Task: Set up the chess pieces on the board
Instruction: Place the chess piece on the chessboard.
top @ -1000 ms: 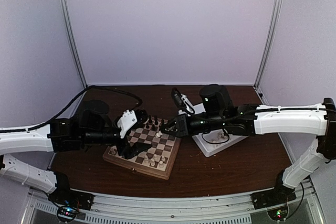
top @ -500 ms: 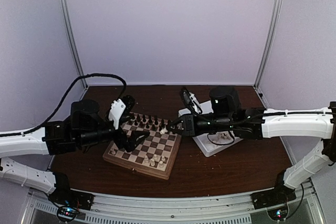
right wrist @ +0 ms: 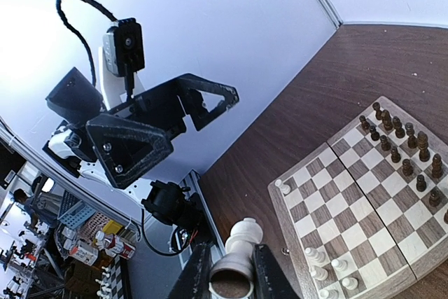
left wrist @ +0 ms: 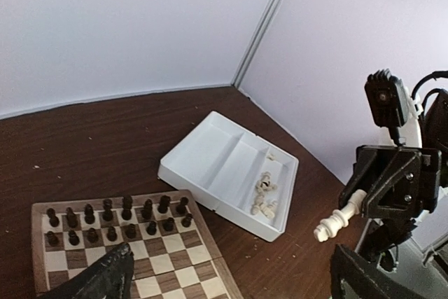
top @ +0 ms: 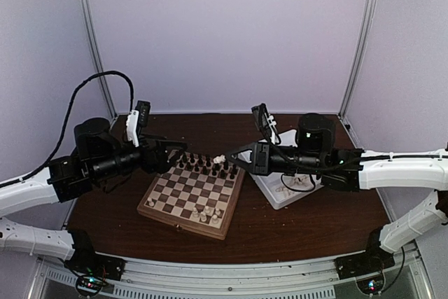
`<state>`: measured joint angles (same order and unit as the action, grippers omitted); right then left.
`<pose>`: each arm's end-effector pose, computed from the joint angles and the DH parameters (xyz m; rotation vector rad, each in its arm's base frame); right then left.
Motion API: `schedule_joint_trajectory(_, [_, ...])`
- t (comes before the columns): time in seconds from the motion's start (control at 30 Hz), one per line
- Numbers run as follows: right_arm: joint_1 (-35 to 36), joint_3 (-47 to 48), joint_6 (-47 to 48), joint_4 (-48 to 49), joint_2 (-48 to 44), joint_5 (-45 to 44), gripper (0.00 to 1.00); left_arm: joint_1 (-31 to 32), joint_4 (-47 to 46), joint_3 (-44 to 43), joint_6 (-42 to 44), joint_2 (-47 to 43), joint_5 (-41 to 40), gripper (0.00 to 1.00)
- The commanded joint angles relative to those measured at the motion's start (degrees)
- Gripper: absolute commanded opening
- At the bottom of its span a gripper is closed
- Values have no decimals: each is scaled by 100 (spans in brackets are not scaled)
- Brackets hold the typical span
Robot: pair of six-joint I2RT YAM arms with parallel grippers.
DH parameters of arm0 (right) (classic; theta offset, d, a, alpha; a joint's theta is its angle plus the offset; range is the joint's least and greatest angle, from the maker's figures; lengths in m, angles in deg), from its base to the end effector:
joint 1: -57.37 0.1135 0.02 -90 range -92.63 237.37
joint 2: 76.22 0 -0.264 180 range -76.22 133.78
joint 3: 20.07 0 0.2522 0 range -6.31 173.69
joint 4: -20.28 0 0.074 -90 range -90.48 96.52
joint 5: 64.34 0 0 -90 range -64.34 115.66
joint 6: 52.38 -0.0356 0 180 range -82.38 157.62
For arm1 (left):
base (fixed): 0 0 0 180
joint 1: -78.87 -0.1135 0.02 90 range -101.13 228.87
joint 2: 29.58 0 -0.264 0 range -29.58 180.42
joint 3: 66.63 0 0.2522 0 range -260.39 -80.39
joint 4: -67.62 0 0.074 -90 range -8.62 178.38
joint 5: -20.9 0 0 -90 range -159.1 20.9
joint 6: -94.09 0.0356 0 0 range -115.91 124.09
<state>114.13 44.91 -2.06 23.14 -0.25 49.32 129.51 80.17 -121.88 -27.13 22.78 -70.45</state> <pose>0.1575 0.2664 0.3065 -0.6403 1.8770 1.5343 0.1393 -0.1686 0.3169 0.2944 1.8299 -1.0085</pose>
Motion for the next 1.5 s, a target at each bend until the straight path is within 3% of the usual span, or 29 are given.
schedule_joint_trajectory(0.0, [-24, -21, -6, 469, -64, -53, 0, -240, -244, -320, -697, 299, 711, 98])
schedule_joint_trajectory(0.13, [-24, 38, 118, 345, -81, -105, 0, -466, -71, -619, -794, 497, 1211, 98])
schedule_joint_trajectory(0.43, [-24, 37, 414, 246, -257, -223, 0, -496, -763, -626, -1401, 682, 1516, 90])
schedule_joint_trajectory(0.7, [-24, -121, 706, 631, -467, -182, 0, -493, -1871, -618, -2850, 1121, 1686, 87])
schedule_joint_trajectory(1.0, [-28, -215, 788, 1060, -599, -205, 0, -469, -3446, -452, -3851, 1685, 2147, 76])
schedule_joint_trajectory(1.47, [-25, -123, 546, 2048, -354, -313, 0, -228, -3781, -685, -3987, 2003, 2399, 68])
